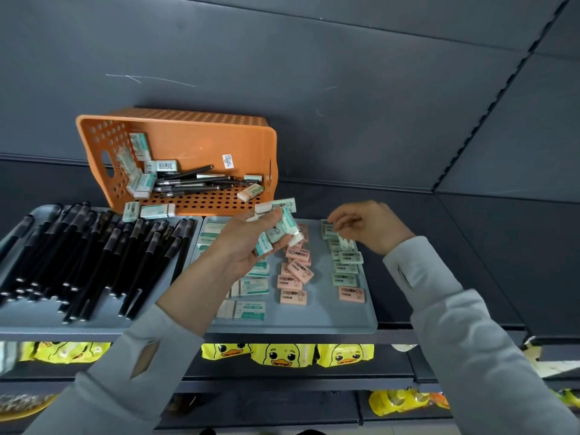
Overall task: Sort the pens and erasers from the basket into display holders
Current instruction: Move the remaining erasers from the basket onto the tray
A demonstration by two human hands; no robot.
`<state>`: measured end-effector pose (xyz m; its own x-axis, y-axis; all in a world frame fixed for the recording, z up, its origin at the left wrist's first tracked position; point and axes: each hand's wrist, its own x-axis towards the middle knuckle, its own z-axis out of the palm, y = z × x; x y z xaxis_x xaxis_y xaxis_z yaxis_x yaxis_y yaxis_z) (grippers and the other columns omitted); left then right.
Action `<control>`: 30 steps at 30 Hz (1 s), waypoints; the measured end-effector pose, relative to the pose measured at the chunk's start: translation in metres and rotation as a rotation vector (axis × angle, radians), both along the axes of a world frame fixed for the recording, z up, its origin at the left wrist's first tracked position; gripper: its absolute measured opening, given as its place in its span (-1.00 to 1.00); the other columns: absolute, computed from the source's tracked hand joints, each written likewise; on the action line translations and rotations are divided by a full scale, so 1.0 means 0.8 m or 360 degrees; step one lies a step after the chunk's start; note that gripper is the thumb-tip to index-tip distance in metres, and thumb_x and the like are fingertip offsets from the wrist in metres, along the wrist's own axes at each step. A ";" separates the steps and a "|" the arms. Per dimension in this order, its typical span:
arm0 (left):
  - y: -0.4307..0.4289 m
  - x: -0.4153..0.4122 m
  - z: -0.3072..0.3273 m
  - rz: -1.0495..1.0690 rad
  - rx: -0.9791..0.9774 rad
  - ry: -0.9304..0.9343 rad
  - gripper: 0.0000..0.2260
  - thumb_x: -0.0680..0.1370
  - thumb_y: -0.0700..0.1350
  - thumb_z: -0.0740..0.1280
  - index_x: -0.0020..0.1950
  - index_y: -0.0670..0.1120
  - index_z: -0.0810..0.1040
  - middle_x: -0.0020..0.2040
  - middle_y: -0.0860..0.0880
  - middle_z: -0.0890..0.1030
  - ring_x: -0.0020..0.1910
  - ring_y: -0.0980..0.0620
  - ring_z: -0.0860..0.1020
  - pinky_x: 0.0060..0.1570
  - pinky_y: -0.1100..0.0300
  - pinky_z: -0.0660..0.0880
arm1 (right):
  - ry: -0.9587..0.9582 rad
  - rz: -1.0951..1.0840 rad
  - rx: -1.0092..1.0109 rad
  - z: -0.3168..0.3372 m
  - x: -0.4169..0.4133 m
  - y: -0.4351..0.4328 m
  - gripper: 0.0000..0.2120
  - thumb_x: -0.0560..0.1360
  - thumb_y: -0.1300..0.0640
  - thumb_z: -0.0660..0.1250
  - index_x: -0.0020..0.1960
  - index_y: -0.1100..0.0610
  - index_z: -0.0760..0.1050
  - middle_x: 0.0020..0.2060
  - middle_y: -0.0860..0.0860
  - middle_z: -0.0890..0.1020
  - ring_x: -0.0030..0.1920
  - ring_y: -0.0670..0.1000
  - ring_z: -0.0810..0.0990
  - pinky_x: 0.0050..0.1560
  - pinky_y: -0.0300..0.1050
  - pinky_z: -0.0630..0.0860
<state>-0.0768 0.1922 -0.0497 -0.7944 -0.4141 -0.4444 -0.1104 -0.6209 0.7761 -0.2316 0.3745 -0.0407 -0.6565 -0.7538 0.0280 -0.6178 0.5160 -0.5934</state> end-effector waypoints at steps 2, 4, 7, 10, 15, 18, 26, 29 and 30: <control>0.002 0.000 0.002 -0.0017 -0.0015 0.0007 -0.86 0.48 -0.21 0.43 0.03 -0.17 0.59 -0.04 -0.17 0.70 -0.06 -0.09 0.68 -0.24 0.13 0.63 | -0.0014 0.0062 0.0065 -0.002 0.003 -0.007 -0.66 0.45 0.39 0.38 0.07 0.00 0.63 -0.10 -0.09 0.70 -0.05 -0.21 0.64 0.06 -0.36 0.51; 0.001 0.001 0.004 -0.0032 -0.0016 0.0017 -0.85 0.48 -0.21 0.43 0.03 -0.17 0.59 -0.04 -0.18 0.70 -0.04 -0.09 0.68 -0.23 0.13 0.64 | -0.0020 0.0076 0.0056 -0.005 0.005 -0.008 -0.63 0.44 0.40 0.37 0.06 -0.03 0.62 -0.07 -0.11 0.69 0.00 -0.19 0.63 0.05 -0.38 0.49; 0.000 0.001 0.005 -0.0055 -0.0009 0.0022 -0.81 0.48 -0.21 0.43 0.07 -0.19 0.57 -0.03 -0.19 0.69 -0.05 -0.10 0.68 -0.21 0.11 0.65 | 0.0062 0.0053 0.0041 -0.013 0.010 -0.006 -0.65 0.42 0.37 0.42 0.00 -0.06 0.60 -0.03 -0.15 0.67 0.02 -0.13 0.61 0.06 -0.29 0.51; 0.001 0.000 0.006 -0.0071 -0.0033 0.0012 -0.88 0.49 -0.22 0.42 0.01 -0.17 0.58 -0.01 -0.19 0.69 -0.02 -0.10 0.67 -0.15 0.06 0.65 | 0.0217 0.0129 0.0072 -0.020 0.018 -0.005 -0.63 0.44 0.40 0.38 0.00 -0.07 0.59 0.00 -0.17 0.65 0.02 -0.15 0.59 0.07 -0.31 0.48; 0.005 -0.002 0.006 -0.0106 -0.0033 -0.0012 -0.84 0.49 -0.22 0.42 0.05 -0.18 0.58 -0.02 -0.20 0.69 -0.06 -0.10 0.68 -0.17 0.06 0.65 | 0.0057 0.0100 -0.0056 -0.014 0.020 -0.005 -0.61 0.47 0.43 0.32 0.02 -0.06 0.59 0.04 -0.15 0.65 0.09 -0.18 0.60 0.08 -0.46 0.46; 0.012 -0.006 0.009 -0.0183 -0.0013 0.0005 -0.75 0.48 -0.23 0.43 0.14 -0.21 0.55 -0.06 -0.20 0.70 -0.16 -0.07 0.69 -0.27 0.12 0.65 | -0.0374 -0.0048 -0.0616 -0.001 0.027 -0.018 -0.80 0.55 0.27 0.33 0.08 0.03 0.60 -0.01 -0.05 0.69 0.03 -0.12 0.66 0.08 -0.25 0.57; 0.020 -0.016 0.016 -0.0156 0.0078 -0.0023 -0.74 0.48 -0.21 0.43 0.15 -0.22 0.61 -0.02 -0.20 0.66 -0.06 -0.10 0.64 -0.18 0.09 0.65 | -0.0590 -0.0527 -0.0953 0.005 -0.008 -0.010 -0.82 0.50 0.35 0.37 -0.15 0.09 0.62 -0.24 0.01 0.66 -0.28 -0.14 0.60 -0.23 -0.27 0.53; 0.009 -0.013 0.014 -0.0047 0.0123 0.0016 -0.79 0.52 -0.25 0.38 0.15 -0.19 0.63 0.07 -0.19 0.63 0.03 -0.13 0.61 -0.19 0.11 0.65 | -0.0482 -0.0656 -0.0770 -0.011 -0.031 0.003 -0.81 0.48 0.31 0.41 -0.19 0.04 0.62 -0.20 0.02 0.68 -0.18 -0.03 0.62 -0.18 -0.22 0.53; 0.007 -0.012 0.013 -0.0023 0.0138 0.0023 -0.82 0.53 -0.27 0.37 0.12 -0.19 0.64 0.09 -0.19 0.62 0.05 -0.13 0.61 -0.19 0.12 0.65 | -0.0466 -0.0616 -0.0681 -0.016 -0.034 0.002 -0.81 0.47 0.30 0.43 -0.20 0.02 0.63 -0.20 0.01 0.69 -0.16 -0.02 0.62 -0.17 -0.19 0.54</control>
